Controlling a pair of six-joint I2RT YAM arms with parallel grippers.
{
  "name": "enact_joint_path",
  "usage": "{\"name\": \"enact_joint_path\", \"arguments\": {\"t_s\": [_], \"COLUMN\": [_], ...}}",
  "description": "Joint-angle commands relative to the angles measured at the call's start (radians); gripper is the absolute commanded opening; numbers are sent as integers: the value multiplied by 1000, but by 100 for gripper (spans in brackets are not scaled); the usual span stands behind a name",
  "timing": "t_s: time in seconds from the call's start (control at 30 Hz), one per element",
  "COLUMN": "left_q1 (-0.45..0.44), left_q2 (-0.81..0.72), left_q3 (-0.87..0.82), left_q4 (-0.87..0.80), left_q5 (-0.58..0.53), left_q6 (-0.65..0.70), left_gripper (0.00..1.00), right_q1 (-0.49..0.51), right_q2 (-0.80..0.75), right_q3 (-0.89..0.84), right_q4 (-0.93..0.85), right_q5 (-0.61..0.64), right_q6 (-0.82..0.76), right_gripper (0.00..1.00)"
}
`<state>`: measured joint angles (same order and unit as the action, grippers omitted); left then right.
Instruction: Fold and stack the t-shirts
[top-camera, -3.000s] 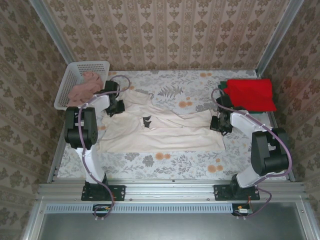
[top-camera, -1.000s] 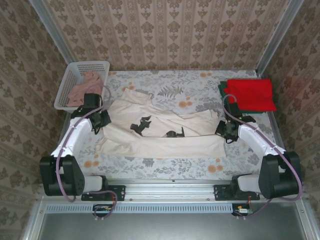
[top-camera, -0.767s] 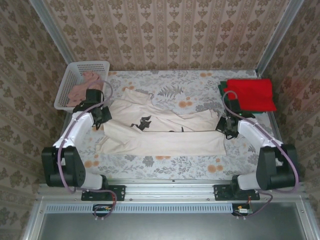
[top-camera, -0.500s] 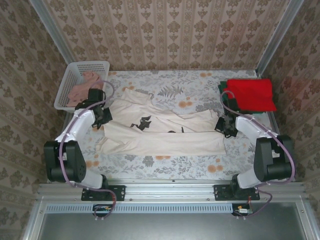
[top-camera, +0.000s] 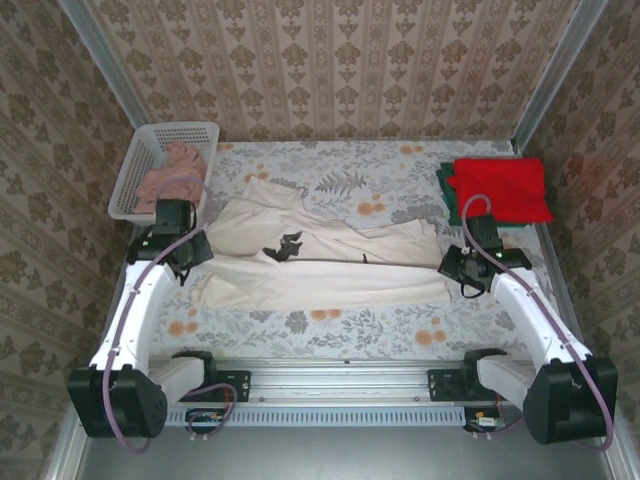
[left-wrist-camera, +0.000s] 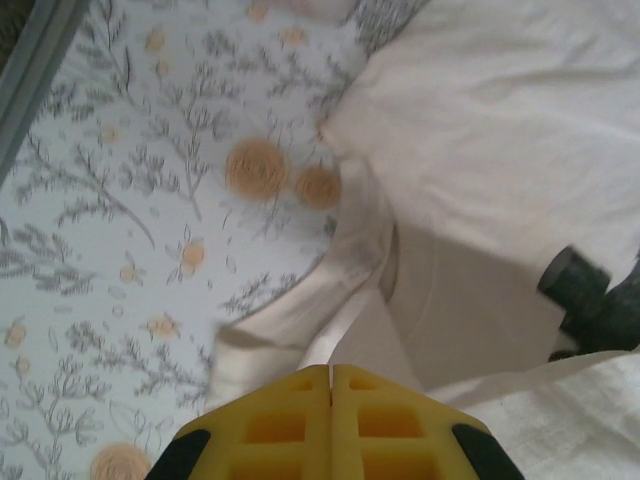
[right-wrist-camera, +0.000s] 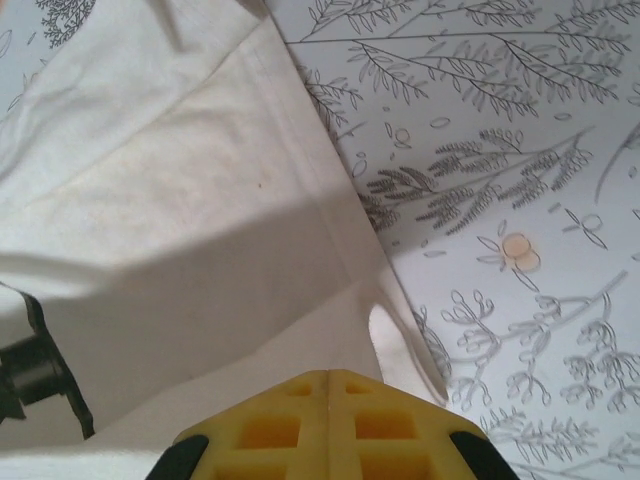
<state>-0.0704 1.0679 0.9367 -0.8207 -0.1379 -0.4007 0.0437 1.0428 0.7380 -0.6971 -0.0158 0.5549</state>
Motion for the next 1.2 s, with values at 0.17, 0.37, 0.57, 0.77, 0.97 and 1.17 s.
{"name": "enact_joint_path", "arguments": {"t_s": [0.17, 0.37, 0.57, 0.77, 0.97, 1.17], "left_q1": [7, 12, -32, -35, -35, -35], "left_q2": [-138, -267, -306, -233, -108, 81], "left_q3": [-29, -29, -39, -66, -85, -48], "left_q4": [-95, -151, -190, -155, -60, 37], "left_q5": [-7, -27, -61, -36, -37, -44], "left_q6": [-38, -45, -71, -66, -67, -49], "left_gripper": [0, 0, 0, 0, 0, 0], "right_q1": [-4, -4, -4, -4, -6, -11], "right_q2": [-159, -222, -253, -187, -25, 204], "right_q3": [-20, -28, -57, -108, -104, -4], "right_q4": [-123, -151, -155, -69, 60, 125], "right_q5": [-45, -81, -115, -110, -60, -30], "right_q6": [25, 35, 55, 74, 61, 20], "right_gripper": [0, 2, 3, 4, 3, 3]}}
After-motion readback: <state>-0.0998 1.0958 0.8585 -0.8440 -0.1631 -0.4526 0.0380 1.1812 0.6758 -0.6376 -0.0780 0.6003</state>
